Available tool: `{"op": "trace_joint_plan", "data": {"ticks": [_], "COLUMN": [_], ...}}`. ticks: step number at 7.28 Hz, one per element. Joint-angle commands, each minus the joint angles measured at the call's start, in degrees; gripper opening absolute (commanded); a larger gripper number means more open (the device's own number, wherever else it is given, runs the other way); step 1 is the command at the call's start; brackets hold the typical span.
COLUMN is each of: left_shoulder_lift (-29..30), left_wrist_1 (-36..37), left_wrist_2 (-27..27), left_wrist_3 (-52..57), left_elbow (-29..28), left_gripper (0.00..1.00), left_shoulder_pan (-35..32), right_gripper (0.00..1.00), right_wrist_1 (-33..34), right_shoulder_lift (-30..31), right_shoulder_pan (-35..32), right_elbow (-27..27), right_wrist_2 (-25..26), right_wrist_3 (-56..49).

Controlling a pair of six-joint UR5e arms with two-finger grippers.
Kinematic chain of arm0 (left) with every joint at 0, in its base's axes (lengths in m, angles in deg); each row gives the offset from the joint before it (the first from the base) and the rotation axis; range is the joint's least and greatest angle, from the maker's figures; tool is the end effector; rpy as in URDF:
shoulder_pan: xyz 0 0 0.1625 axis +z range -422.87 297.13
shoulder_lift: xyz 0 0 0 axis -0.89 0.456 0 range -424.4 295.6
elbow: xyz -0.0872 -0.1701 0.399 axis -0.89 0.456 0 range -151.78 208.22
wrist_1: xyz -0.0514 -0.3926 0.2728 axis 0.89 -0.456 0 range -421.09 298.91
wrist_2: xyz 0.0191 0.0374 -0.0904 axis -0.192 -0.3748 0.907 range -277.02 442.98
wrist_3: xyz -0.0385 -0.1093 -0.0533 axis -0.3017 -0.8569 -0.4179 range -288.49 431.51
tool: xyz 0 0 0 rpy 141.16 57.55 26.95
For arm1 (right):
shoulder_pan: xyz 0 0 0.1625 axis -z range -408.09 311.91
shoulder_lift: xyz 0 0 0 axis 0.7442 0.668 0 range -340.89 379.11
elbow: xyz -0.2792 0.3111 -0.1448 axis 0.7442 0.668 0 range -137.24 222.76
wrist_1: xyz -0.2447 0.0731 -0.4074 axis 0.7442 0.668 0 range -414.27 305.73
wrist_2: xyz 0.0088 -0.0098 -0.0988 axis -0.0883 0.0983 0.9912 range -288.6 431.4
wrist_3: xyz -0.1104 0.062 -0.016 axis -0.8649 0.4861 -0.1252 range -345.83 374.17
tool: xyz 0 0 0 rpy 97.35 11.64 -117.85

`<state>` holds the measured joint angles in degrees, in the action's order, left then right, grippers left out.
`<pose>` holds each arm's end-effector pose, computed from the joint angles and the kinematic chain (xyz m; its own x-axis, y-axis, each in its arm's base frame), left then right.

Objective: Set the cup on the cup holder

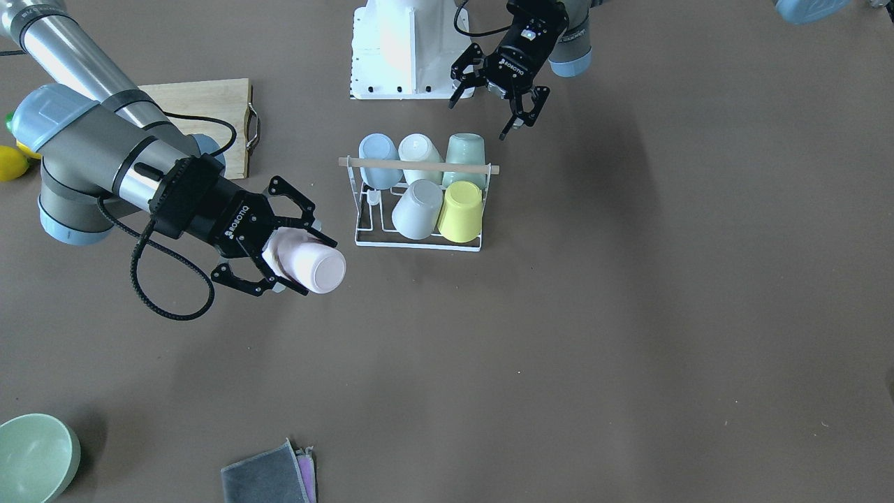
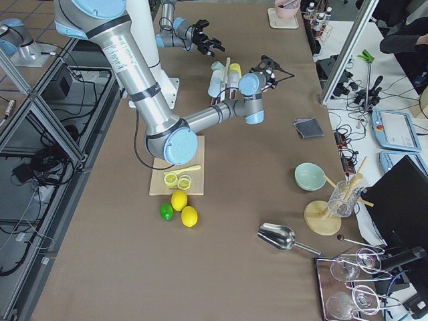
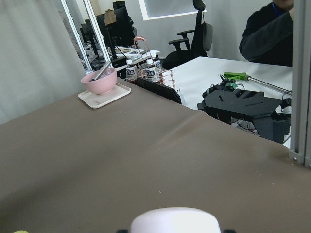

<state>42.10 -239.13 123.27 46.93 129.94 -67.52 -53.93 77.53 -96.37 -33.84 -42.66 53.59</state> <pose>0.5420 -0.2753 0.2423 0.4842 0.5507 -0.6799 0.7064 0.2124 0.6752 -0.4391 -0.6146 0.2647 0.1976 -0.8384 0.5081 -0.4263 0.3932 0.8146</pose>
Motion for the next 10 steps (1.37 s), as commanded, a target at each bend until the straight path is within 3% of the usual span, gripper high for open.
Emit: {"op": "trace_joint_plan", "data": {"ticks": [1, 3, 5, 9, 10], "left_shoulder_lift": [-5.84, -8.75, -11.83, -12.45, -12.46], "left_wrist_1": [2.94, 5.84, 17.67, 38.23, 42.30], "left_wrist_2": [2.22, 7.05, 23.07, 56.48, 60.65], "left_wrist_3": [0.06, -0.03, -0.73, -1.00, -1.17], "left_elbow": [6.88, 8.05, 10.94, 9.72, 8.67], "left_gripper": [0.99, 0.99, 0.99, 0.99, 0.99], "left_shoulder_pan": [-0.79, -4.64, -16.90, -40.73, -44.36], "right_gripper": [0.00, 0.00, 0.00, 0.00, 0.00], "right_wrist_1": [-8.30, -14.20, -19.83, -19.94, -20.03], "right_shoulder_lift": [0.11, 0.11, 0.03, -2.69, -2.87], "right_shoulder_pan": [1.34, 2.66, 5.73, 9.17, 9.69], "right_elbow": [0.40, 0.67, 2.68, 7.86, 8.48], "right_wrist_2": [0.15, 0.24, 2.94, 8.06, 8.24], "right_wrist_3": [1.53, 1.80, 1.80, 0.75, 0.75]}}
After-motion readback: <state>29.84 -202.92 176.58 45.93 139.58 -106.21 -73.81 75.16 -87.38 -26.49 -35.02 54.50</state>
